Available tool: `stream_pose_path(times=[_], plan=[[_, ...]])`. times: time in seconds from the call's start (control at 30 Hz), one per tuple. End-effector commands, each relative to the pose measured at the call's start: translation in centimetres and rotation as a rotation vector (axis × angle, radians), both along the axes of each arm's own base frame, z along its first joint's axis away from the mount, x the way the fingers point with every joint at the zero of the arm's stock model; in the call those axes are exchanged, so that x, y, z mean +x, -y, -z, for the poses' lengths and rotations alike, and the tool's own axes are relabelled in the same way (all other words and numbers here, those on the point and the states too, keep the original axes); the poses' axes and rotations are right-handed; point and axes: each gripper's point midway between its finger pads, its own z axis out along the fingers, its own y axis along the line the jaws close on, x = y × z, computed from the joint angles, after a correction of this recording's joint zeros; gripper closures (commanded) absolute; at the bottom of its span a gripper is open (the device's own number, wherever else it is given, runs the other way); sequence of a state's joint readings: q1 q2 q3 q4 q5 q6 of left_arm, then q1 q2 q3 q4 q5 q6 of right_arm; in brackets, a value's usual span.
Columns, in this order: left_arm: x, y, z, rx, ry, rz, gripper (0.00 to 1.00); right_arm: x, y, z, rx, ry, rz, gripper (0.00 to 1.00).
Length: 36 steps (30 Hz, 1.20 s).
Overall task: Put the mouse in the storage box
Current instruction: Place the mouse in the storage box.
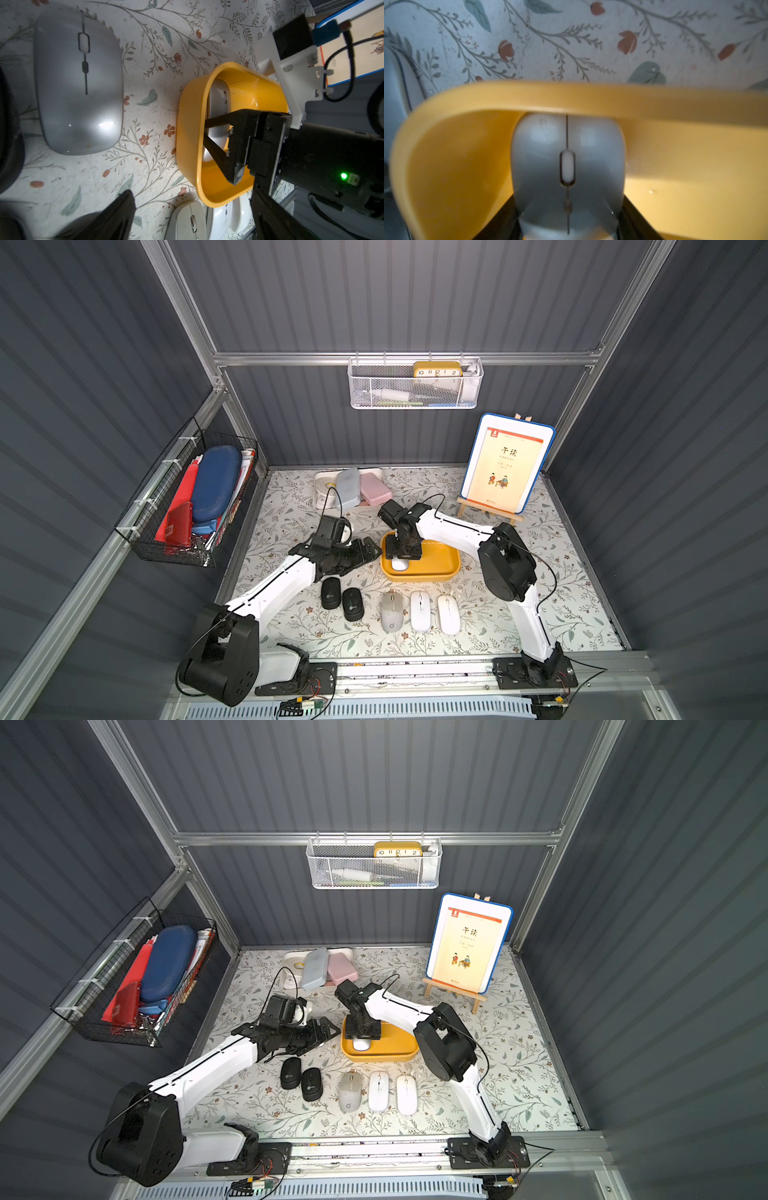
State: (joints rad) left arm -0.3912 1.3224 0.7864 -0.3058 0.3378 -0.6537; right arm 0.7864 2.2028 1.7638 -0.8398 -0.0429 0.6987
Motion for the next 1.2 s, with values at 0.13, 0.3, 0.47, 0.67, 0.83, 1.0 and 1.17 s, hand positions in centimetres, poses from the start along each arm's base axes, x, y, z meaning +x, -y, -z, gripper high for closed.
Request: stream_pose_path(times=[0.13,0.3,0.47,0.67,0.83,1.0,1.17], plan=[[0.1,0.7,-2.0,-0.077,0.041,-0.003,0.09,0.0,-0.3,1.1,-0.016,-0.018,0.020,0.41],[0.3,0.8,-2.0,-0.081,0.042,-0.006,0.09,0.0,-0.2,1.4,-0.025,-0.025,0.020,0.38],[0.2,0.7,-2.1,-0.081,0.042,-0.005,0.09,0.1,0.0,0.9,-0.028,-0.012,0.013,0.33],[0.1,0.9,-2.2,-0.092,0.040,0.003,0.09,0.1,0.0,0.5,-0.024,-0.006,0.006,0.29],[0.1,1.0,-2.9,-0.102,0.054,0.001,0.08,0.2,-0.3,-0.9,0.006,0.024,0.007,0.26],[0.4,1.0,-3.5,-0.101,0.071,-0.002,0.08,0.7,-0.1,-3.6,0.022,0.085,0.019,0.25],[0.5,1.0,-3.9,-0.109,0.077,-0.003,0.08,0.3,0.6,-5.6,0.012,0.109,0.026,0.26]])
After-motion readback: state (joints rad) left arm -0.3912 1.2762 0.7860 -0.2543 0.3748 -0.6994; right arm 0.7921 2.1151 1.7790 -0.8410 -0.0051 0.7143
